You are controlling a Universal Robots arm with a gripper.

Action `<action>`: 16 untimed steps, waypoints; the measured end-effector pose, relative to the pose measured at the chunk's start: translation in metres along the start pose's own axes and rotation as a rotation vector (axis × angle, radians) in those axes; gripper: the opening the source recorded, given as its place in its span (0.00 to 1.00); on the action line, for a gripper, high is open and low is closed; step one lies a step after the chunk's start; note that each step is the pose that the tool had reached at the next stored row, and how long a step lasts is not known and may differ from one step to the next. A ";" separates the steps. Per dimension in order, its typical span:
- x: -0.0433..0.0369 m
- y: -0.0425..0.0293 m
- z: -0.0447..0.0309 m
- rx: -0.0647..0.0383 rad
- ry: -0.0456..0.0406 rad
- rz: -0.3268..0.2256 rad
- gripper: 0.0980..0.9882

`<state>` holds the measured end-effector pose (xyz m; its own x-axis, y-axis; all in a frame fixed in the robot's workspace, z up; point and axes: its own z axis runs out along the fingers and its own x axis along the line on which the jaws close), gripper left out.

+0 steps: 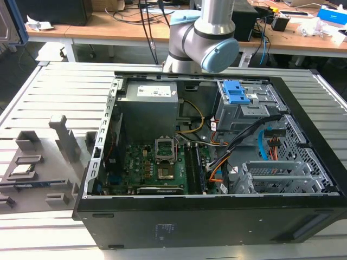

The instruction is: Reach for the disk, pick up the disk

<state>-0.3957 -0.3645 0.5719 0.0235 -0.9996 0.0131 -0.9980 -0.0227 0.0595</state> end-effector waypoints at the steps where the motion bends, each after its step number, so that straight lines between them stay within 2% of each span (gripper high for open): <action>1: 0.0000 0.0001 -0.0018 0.000 -0.0001 0.000 0.30; 16: 0.0004 0.0008 -0.0300 -0.003 -0.0001 0.000 0.30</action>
<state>-0.3948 -0.3645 0.6019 0.0235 -0.9996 0.0130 -0.9978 -0.0227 0.0623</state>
